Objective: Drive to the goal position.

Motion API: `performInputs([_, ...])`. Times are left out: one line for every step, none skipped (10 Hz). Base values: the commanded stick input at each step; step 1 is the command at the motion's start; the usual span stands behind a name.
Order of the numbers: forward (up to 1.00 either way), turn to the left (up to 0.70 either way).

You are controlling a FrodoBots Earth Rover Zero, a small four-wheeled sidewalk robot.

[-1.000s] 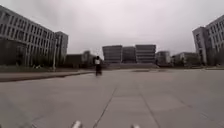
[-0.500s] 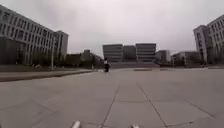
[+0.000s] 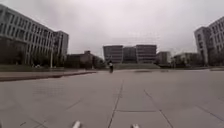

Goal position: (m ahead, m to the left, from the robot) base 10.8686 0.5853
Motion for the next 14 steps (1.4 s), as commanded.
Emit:
performInputs([0.70,0.00])
performInputs([0.70,0.00])
performInputs([0.70,0.00])
performInputs([0.70,0.00])
performInputs([0.70,0.00])
performInputs([0.70,0.00])
performInputs([0.70,0.00])
performInputs([0.70,0.00])
performInputs([0.70,0.00])
performInputs([0.70,0.00])
performInputs([0.70,0.00])
performInputs([0.70,0.00])
performInputs([0.70,0.00])
performInputs([0.70,0.00])
